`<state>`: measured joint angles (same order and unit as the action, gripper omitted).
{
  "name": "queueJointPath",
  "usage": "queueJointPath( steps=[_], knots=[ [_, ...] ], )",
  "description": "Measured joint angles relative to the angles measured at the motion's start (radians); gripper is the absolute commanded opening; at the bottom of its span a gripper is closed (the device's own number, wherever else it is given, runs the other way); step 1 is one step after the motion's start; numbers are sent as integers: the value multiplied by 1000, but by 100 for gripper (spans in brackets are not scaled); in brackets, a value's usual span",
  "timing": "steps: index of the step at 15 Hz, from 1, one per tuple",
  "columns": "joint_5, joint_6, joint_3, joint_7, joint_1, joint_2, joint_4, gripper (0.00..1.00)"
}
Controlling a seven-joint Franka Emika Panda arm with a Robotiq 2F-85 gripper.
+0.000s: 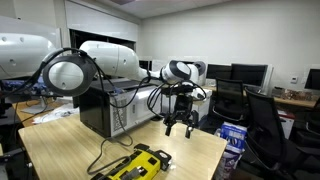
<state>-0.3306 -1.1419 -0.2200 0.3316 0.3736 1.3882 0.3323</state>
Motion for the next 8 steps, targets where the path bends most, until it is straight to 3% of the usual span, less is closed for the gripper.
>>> queueJointPath(
  steps=[4,8],
  knots=[
    [23,-86,-3,-64,15,-16,4,100],
    [12,159,-8,-14,13,-25,13,100]
  ],
)
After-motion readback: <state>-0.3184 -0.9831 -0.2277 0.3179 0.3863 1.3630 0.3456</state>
